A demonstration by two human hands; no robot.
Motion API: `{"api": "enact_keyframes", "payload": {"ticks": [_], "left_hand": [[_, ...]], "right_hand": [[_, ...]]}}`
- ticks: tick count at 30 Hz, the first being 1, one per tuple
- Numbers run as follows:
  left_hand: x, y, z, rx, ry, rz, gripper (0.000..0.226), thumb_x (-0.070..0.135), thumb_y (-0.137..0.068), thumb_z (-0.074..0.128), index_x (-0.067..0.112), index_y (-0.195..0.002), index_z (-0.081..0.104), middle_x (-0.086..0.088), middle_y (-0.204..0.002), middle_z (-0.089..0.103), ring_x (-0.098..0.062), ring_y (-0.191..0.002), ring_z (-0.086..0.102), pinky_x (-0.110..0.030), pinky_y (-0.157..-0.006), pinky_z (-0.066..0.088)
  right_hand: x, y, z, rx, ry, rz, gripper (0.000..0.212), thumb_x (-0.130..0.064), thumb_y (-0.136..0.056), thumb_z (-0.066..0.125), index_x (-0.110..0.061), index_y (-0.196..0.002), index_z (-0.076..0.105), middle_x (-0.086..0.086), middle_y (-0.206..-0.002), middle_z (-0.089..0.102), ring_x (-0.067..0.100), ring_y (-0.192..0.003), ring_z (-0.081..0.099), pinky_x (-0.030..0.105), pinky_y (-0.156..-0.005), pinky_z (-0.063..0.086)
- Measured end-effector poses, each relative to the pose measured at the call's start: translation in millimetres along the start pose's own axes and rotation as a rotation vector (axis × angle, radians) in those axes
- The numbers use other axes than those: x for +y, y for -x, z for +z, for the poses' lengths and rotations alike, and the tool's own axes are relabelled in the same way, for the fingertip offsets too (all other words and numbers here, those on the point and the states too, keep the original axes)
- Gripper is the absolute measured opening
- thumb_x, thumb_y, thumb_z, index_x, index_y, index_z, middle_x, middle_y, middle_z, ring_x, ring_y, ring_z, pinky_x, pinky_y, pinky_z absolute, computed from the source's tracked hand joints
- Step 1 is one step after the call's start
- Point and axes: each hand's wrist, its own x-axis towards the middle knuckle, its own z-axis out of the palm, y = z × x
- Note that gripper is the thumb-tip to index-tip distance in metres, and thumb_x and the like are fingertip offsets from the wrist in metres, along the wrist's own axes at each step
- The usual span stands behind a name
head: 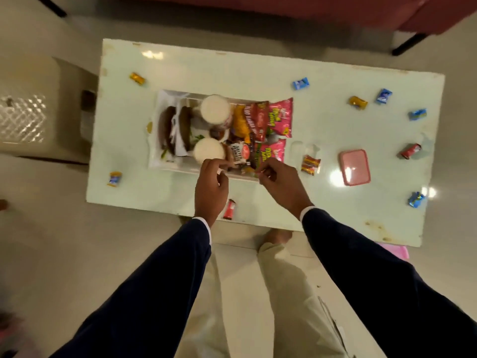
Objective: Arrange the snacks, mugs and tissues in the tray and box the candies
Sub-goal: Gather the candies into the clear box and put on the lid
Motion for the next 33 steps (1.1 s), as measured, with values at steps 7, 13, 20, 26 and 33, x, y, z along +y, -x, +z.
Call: {"api": "enact_keyframes", "payload": {"ticks": [7,13,20,26,33], "left_hand": [[-103,-1,-111,0.124,-0.093,-0.168,0.037,0.009,-0.088,0.052,0.035,-0.113,0.056,0.021,-0.115,0.042,-0.006,-0.082,0.06,-0.017,-0.071,0.048],[-211,-26,-202,0.166,-0.388,-0.416,0.047,0.03,-0.087,0.069,0.028,-0.131,0.052,-0.004,-0.132,0.048,-0.032,-0.11,0.054,-0.047,-0.086,0.046],[-259,-64,-224,-0.118,-0.313,-0.326,0.025,0.021,-0.094,0.064,0.019,-0.115,0.051,-0.007,-0.109,0.05,-0.034,-0.082,0.064,-0.046,-0.074,0.054],[-274,-92,-231,-0.128,-0.159,-0.298,0.011,0.02,-0.095,0.062,0.02,-0.094,0.051,0.0,-0.094,0.056,-0.024,-0.079,0.06,-0.039,-0.069,0.05],[-264,-151,-244,0.104,0.474,-0.505,0.018,0.016,-0.087,0.077,0.01,-0.088,0.06,-0.003,-0.092,0.074,0.002,-0.073,0.069,-0.021,-0.068,0.053]], "right_hand": [[-106,-43,124,-0.159,0.007,-0.103,0.006,-0.014,-0.091,0.064,-0.019,-0.094,0.066,0.003,-0.079,0.069,0.019,-0.075,0.067,0.039,-0.087,0.055],[-172,-85,224,-0.276,0.026,-0.064,0.012,-0.022,-0.09,0.06,-0.033,-0.088,0.063,-0.004,-0.071,0.067,0.008,-0.067,0.064,0.027,-0.064,0.052],[-210,-151,276,-0.273,0.073,-0.008,0.01,-0.012,-0.091,0.059,-0.018,-0.092,0.067,0.003,-0.074,0.068,0.017,-0.076,0.069,0.041,-0.075,0.059],[-241,-250,270,-0.022,0.271,-0.098,0.02,-0.007,-0.087,0.058,-0.014,-0.104,0.066,0.002,-0.103,0.064,0.019,-0.09,0.064,0.023,-0.075,0.048],[-244,-342,260,0.166,0.475,-0.092,0.039,-0.017,-0.092,0.061,-0.019,-0.13,0.05,0.01,-0.133,0.044,0.031,-0.117,0.048,0.04,-0.097,0.048]]}}
